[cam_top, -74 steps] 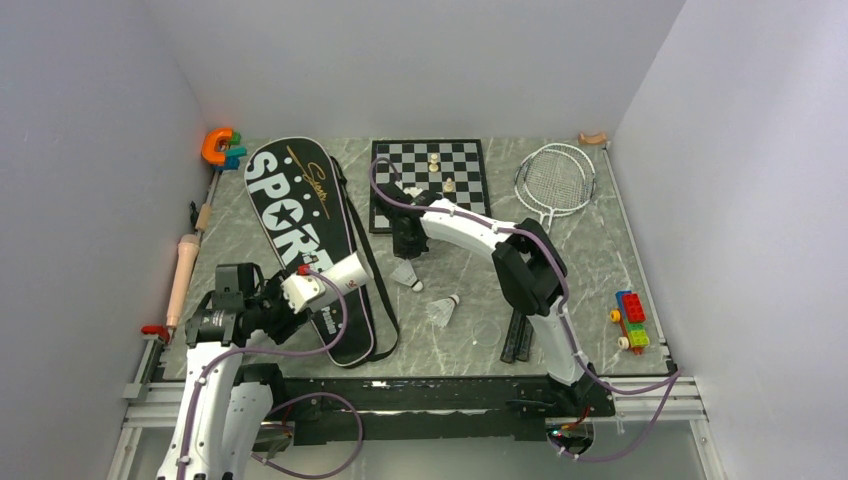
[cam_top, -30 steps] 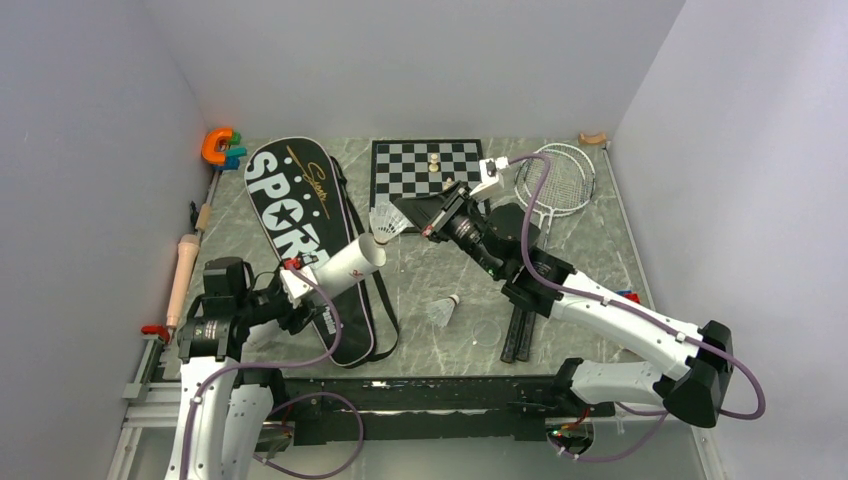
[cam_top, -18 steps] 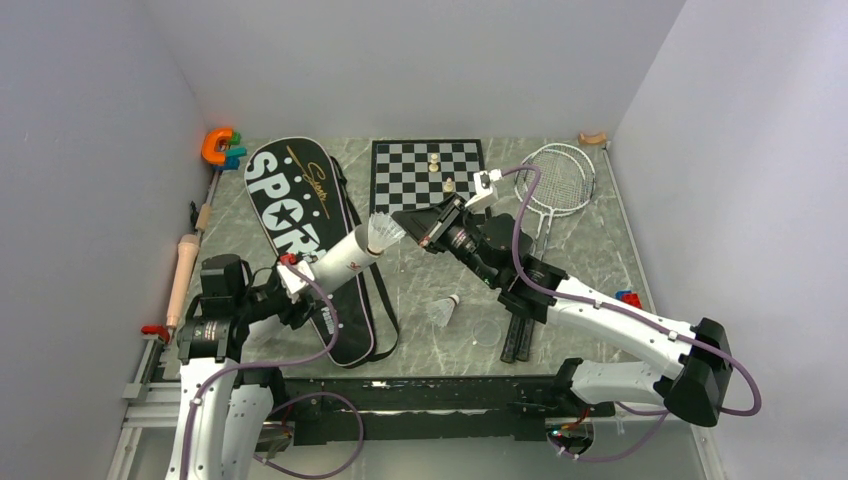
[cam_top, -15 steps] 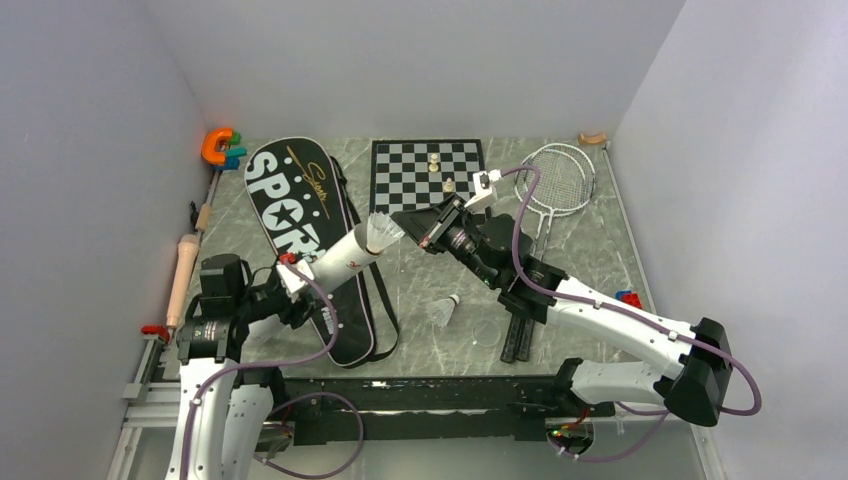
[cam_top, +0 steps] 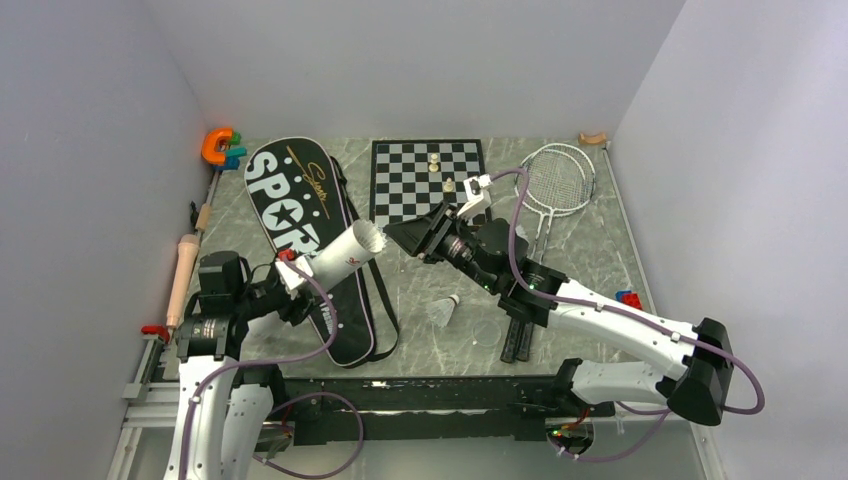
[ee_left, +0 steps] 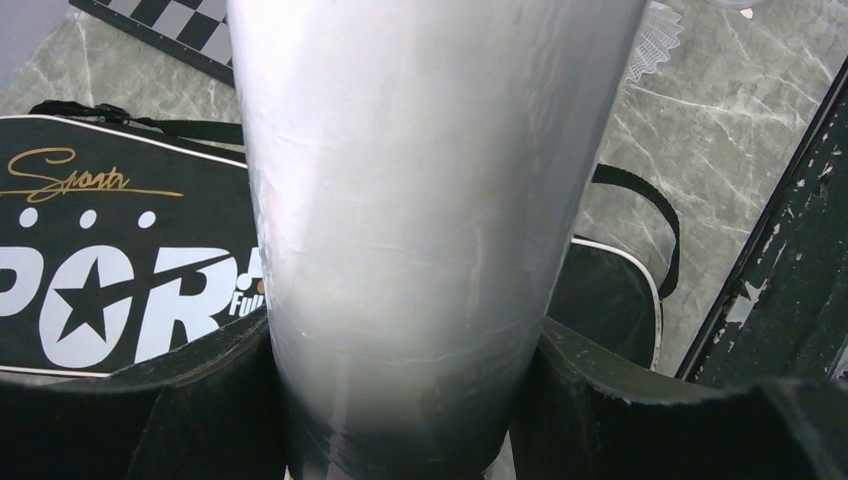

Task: Pack up the badminton gear

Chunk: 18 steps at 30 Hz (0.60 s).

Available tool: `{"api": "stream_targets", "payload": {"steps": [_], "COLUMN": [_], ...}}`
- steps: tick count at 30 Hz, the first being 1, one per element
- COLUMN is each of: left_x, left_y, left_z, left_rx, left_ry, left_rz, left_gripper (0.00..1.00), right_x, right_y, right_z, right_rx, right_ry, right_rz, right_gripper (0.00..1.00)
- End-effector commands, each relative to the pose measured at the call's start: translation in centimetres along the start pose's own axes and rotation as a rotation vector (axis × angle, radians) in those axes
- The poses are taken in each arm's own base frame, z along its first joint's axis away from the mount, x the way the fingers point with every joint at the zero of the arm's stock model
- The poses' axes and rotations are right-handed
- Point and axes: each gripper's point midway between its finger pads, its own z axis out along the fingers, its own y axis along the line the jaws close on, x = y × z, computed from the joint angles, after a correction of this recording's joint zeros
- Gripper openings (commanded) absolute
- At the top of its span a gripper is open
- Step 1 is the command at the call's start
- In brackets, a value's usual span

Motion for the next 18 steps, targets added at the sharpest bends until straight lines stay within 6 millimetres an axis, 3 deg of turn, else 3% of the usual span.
{"api": "stream_targets", "payload": {"steps": [1,13,18], "left_x": [-2.9,-3.4,-2.7], "left_y": [0.8,0.6,0.3], "left_z": [-0.4,-0.6,-0.5], "left_rx": [-0.009,0.007,0.022], "left_ry": [-0.071,-0.075,-0.057], "left_rz": [0.069,0.078,0.084], "left_gripper": [0.59,0.60,0.61], "right_x": [-1.3,2.2,2.3], "right_y": [1.3,-0.1,-0.4], "right_z": [-1.2,0.7,0.8], "right_rx": [-0.014,0.058,0.097], "right_ry": [-0.020,0.171,0.218], "right_rz": [-0.042,-0.149,-0.202], "right_gripper": [0.42,0.42,0.58]}}
